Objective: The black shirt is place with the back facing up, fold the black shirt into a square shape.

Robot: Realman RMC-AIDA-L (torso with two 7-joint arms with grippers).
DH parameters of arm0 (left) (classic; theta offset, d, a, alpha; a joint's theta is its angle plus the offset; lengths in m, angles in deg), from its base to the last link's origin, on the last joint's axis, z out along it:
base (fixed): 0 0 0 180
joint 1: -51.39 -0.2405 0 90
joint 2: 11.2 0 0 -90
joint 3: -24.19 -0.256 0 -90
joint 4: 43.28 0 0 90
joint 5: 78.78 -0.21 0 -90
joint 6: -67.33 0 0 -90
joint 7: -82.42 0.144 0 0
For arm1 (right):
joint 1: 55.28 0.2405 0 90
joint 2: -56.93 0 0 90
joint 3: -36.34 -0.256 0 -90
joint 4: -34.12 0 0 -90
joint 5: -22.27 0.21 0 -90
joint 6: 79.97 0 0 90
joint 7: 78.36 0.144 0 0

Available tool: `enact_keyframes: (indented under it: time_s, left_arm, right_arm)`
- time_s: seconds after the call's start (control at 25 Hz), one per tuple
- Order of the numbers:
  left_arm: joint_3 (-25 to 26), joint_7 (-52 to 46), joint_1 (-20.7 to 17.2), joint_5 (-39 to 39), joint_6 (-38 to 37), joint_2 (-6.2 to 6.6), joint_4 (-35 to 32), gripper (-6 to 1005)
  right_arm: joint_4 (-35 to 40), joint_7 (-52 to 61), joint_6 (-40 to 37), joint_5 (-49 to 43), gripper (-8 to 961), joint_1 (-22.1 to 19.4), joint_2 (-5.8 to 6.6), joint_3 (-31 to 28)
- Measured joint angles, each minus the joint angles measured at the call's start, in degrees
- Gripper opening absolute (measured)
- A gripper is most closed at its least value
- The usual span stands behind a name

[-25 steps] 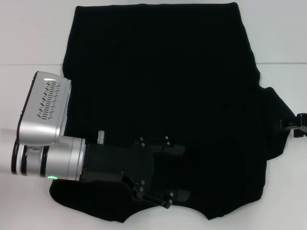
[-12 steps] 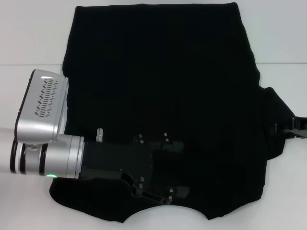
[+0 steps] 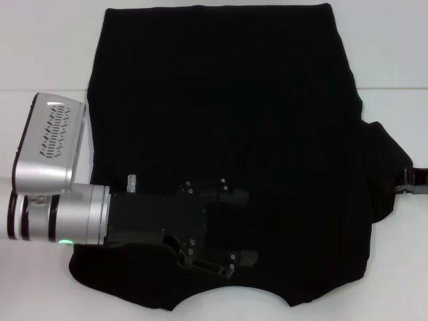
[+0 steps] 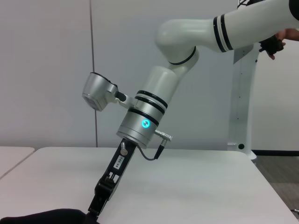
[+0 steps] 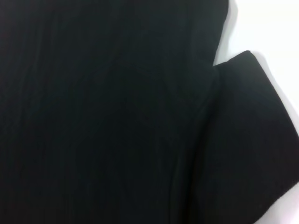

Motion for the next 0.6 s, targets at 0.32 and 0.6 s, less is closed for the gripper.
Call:
enact_keyframes:
  time_s: [0.32,0.6]
  left_arm:
    - [0.11,-0.19,-0.15,0.19,-0.19,-0.16,0.19,948]
    - [0.11,-1.03,-0.83,1.84,-0.51,-0.33,0.46,949]
  right_arm:
    - [1.47,-0.57,0.32,0.29,49,-1.47,0.36,-0.56]
    - [2.88,-3.1,0.03,0.45,11,-3.38,0.71,-3.69]
